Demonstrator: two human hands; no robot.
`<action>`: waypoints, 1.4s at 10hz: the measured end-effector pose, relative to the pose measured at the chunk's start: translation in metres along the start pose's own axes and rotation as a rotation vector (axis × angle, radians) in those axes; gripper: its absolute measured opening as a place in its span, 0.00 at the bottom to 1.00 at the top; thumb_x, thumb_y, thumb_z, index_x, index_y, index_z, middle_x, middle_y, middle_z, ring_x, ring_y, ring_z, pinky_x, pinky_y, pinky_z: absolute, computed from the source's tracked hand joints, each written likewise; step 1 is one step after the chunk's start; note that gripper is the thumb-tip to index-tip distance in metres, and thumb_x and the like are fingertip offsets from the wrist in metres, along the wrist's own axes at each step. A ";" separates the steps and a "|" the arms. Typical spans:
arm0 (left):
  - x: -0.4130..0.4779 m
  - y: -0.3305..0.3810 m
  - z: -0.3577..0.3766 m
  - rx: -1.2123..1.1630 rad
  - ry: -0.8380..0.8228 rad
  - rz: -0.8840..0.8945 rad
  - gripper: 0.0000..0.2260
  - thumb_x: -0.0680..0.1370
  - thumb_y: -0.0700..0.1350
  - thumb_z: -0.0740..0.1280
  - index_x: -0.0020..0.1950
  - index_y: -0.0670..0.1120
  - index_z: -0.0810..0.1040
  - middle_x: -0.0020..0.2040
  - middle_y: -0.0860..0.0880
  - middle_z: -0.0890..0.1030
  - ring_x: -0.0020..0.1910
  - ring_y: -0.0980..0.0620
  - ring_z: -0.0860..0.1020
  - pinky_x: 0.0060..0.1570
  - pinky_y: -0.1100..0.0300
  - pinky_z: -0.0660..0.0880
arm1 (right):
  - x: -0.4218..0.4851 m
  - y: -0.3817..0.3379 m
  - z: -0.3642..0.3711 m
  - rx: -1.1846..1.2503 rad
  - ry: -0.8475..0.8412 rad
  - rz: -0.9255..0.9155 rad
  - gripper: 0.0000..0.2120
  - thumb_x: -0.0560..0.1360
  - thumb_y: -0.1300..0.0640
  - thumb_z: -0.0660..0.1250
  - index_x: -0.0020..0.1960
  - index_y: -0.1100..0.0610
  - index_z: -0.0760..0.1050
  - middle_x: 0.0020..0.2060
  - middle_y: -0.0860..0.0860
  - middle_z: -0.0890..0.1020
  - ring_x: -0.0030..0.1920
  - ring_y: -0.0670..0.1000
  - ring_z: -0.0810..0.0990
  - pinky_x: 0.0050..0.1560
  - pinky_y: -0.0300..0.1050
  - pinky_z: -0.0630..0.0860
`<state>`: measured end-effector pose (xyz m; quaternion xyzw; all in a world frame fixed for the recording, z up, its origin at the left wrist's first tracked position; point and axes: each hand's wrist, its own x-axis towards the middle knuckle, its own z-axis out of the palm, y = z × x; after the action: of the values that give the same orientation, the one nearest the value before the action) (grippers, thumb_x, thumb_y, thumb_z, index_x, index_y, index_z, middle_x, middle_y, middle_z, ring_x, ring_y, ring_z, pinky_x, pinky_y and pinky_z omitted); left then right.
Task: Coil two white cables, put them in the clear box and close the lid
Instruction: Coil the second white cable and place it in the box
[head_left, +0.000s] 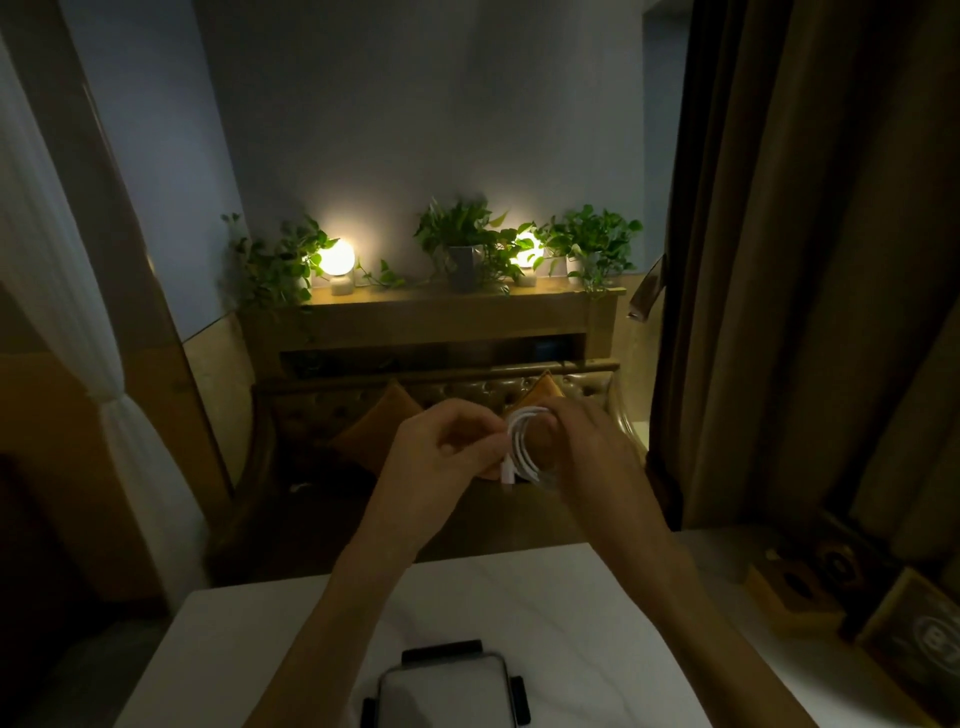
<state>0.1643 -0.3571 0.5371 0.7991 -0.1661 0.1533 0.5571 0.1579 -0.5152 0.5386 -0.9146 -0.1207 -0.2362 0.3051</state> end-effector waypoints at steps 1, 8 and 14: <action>0.000 0.007 0.005 -0.116 -0.003 -0.023 0.07 0.72 0.40 0.71 0.48 0.48 0.80 0.46 0.54 0.83 0.45 0.59 0.82 0.41 0.69 0.79 | 0.004 0.003 0.004 0.007 -0.140 0.085 0.24 0.73 0.61 0.69 0.67 0.60 0.66 0.66 0.58 0.70 0.66 0.55 0.69 0.68 0.45 0.64; -0.012 0.007 0.010 -0.131 -0.041 -0.124 0.05 0.71 0.45 0.73 0.43 0.53 0.79 0.42 0.58 0.82 0.45 0.61 0.80 0.46 0.65 0.76 | -0.007 0.004 0.003 0.156 0.107 0.013 0.15 0.78 0.62 0.57 0.62 0.64 0.74 0.57 0.60 0.78 0.59 0.58 0.76 0.58 0.44 0.68; -0.012 -0.004 0.010 0.023 -0.160 -0.087 0.03 0.75 0.46 0.68 0.46 0.50 0.76 0.43 0.53 0.81 0.42 0.57 0.81 0.39 0.67 0.77 | -0.005 0.021 0.001 0.232 -0.005 0.117 0.15 0.78 0.61 0.60 0.64 0.64 0.72 0.59 0.59 0.77 0.58 0.53 0.76 0.60 0.45 0.71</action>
<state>0.1556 -0.3640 0.5257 0.8215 -0.1731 0.0666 0.5392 0.1622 -0.5312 0.5246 -0.8792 -0.0947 -0.2000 0.4219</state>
